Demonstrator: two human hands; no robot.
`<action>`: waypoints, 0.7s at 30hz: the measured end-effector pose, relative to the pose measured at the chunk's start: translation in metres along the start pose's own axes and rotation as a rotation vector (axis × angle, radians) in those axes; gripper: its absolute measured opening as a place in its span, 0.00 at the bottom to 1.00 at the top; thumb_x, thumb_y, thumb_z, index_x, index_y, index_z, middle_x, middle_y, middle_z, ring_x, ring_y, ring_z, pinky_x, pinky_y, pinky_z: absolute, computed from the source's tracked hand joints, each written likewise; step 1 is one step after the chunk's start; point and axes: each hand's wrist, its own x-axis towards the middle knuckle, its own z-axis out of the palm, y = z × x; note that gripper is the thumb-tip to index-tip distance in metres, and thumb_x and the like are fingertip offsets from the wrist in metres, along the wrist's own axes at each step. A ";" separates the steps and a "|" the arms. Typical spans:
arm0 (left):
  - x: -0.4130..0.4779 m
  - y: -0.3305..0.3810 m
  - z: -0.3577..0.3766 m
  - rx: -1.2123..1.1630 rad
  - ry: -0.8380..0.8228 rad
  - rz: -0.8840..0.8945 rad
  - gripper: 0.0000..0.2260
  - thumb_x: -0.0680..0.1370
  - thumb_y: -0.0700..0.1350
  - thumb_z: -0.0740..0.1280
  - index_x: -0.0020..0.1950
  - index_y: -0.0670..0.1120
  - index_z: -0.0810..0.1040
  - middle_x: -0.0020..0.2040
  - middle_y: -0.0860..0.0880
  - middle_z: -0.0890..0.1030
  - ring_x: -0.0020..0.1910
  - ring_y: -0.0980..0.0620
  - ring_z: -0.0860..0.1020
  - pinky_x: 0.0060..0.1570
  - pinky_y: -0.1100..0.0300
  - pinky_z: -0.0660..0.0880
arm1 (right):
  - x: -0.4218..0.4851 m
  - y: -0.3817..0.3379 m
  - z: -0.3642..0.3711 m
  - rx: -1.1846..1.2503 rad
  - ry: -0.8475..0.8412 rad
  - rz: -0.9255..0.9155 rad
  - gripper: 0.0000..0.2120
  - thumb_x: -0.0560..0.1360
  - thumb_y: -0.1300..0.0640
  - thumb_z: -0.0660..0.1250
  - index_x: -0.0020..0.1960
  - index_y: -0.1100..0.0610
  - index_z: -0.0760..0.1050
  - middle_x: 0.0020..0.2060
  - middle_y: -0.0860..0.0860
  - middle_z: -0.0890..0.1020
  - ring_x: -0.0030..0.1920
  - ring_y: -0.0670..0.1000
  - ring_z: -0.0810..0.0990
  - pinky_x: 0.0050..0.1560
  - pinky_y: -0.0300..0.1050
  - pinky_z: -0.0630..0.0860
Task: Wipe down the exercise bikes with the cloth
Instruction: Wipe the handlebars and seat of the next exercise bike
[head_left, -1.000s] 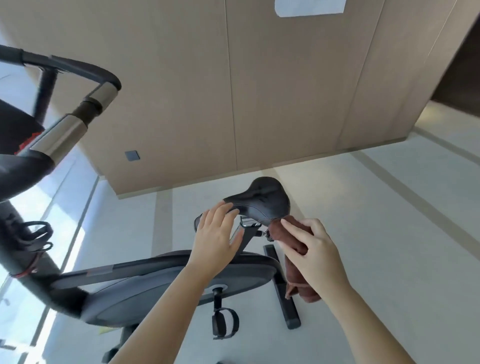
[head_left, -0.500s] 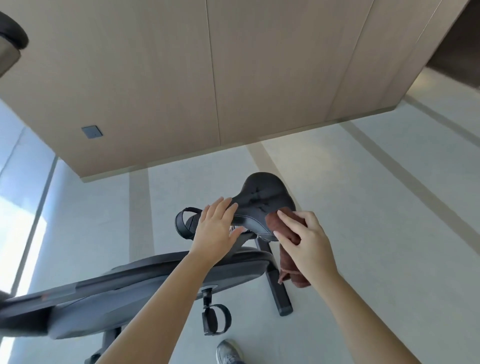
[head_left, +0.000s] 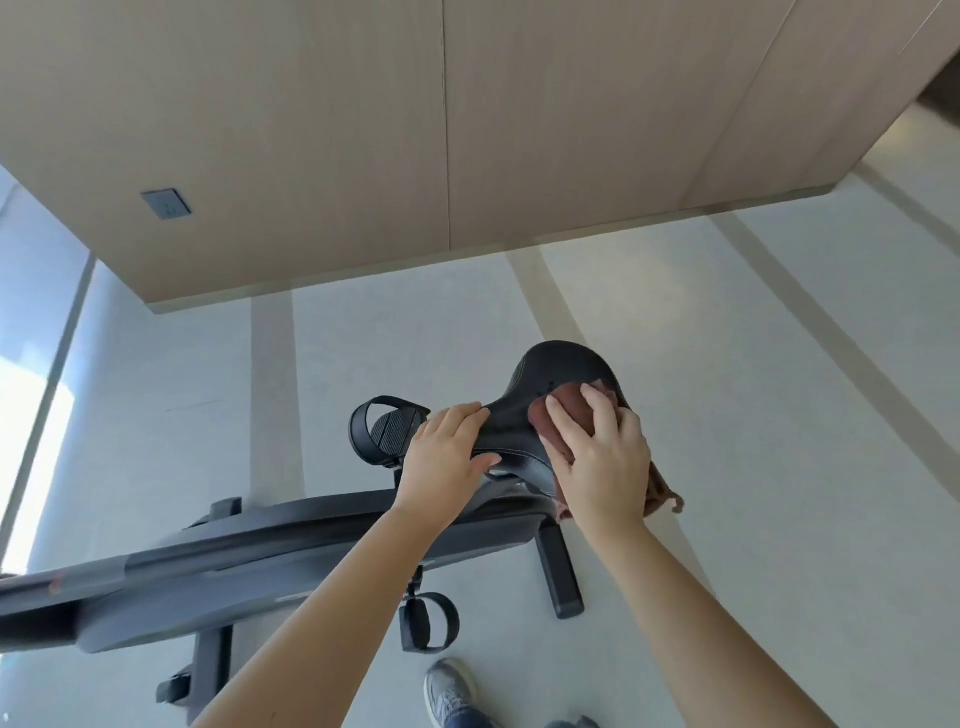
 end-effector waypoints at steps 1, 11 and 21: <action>0.001 0.000 0.001 -0.010 0.023 0.000 0.22 0.70 0.44 0.72 0.62 0.40 0.74 0.61 0.44 0.76 0.60 0.43 0.72 0.60 0.50 0.68 | 0.002 0.001 0.001 -0.004 -0.005 -0.015 0.16 0.67 0.53 0.73 0.54 0.51 0.80 0.54 0.57 0.80 0.41 0.61 0.76 0.37 0.51 0.78; 0.002 0.004 0.004 -0.171 0.176 -0.103 0.20 0.63 0.45 0.77 0.53 0.43 0.80 0.53 0.49 0.81 0.53 0.46 0.78 0.52 0.59 0.70 | 0.043 0.012 0.008 0.091 -0.136 -0.232 0.15 0.68 0.55 0.74 0.54 0.51 0.80 0.53 0.55 0.80 0.45 0.62 0.75 0.38 0.53 0.79; -0.002 0.017 0.009 -0.212 0.185 -0.232 0.20 0.65 0.47 0.76 0.54 0.43 0.79 0.55 0.48 0.80 0.56 0.48 0.76 0.57 0.52 0.71 | 0.129 0.011 0.042 0.260 -0.622 -0.629 0.14 0.72 0.47 0.67 0.58 0.44 0.77 0.58 0.48 0.76 0.54 0.56 0.72 0.52 0.54 0.73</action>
